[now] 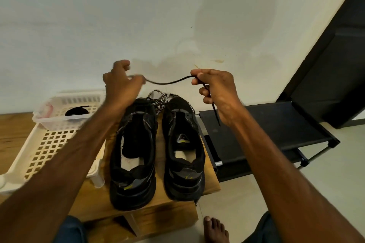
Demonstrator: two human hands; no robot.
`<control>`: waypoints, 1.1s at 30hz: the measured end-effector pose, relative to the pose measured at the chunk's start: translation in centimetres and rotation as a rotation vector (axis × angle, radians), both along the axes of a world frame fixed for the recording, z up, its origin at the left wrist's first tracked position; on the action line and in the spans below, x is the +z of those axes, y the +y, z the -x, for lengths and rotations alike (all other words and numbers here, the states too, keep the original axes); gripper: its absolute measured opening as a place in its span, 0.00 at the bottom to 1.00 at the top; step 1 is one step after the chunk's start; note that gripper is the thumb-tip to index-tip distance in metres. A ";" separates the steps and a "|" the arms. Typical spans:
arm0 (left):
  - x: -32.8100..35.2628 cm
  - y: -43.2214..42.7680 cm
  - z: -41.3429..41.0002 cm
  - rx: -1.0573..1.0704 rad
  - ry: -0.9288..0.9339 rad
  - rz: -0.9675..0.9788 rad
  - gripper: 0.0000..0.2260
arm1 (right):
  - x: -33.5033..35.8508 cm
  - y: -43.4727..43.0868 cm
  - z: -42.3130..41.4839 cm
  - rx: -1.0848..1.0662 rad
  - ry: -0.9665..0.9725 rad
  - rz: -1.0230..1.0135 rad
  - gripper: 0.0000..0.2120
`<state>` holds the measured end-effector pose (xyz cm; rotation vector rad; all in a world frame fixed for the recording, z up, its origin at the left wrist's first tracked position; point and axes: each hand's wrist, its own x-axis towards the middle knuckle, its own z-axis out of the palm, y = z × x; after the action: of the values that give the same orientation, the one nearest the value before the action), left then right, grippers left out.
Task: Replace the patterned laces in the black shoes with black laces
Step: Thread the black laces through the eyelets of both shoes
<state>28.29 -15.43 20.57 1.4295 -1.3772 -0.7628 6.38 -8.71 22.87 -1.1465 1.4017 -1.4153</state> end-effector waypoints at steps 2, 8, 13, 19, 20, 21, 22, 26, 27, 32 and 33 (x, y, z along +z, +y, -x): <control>-0.6 1.2 1.5 0.031 -0.388 0.057 0.34 | 0.2 -0.2 -0.3 0.044 -0.095 -0.039 0.14; -1.2 4.4 5.6 -0.441 -0.424 0.569 0.26 | 0.3 -1.0 -0.5 0.142 -0.554 -0.086 0.18; -2.1 4.3 5.8 -0.597 -0.654 0.723 0.24 | 0.2 -1.2 0.3 0.087 -0.908 -0.167 0.18; -1.9 4.7 6.1 -0.648 -0.685 0.820 0.12 | 0.0 -0.9 0.4 0.007 -1.034 -0.239 0.14; -2.0 4.7 6.1 -0.653 -0.686 0.827 0.11 | 0.0 -0.9 0.4 -0.007 -1.042 -0.245 0.13; -2.1 4.7 6.2 -0.662 -0.687 0.835 0.10 | 0.0 -0.9 0.4 -0.019 -1.053 -0.248 0.13; -2.2 4.7 6.3 -0.673 -0.694 0.847 0.08 | 0.1 -0.9 0.4 -0.027 -1.060 -0.248 0.13; -2.6 4.4 6.4 -0.679 -0.697 0.903 0.04 | 0.2 -1.1 0.6 -0.044 -1.034 -0.258 0.12; -2.6 4.3 6.4 -0.674 -0.661 0.906 0.05 | 0.1 -1.1 0.6 -0.045 -1.018 -0.259 0.12; -1.4 5.3 6.7 -0.654 -0.268 0.711 0.10 | -1.2 -1.6 0.8 -0.123 -0.544 -0.219 0.16; -1.1 5.6 6.8 -0.629 -0.188 0.659 0.10 | -1.4 -1.6 0.7 -0.149 -0.423 -0.204 0.15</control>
<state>21.51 -9.84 19.44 0.5562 -2.0241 -0.4749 5.72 -10.34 21.47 -0.5797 1.3060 -1.4739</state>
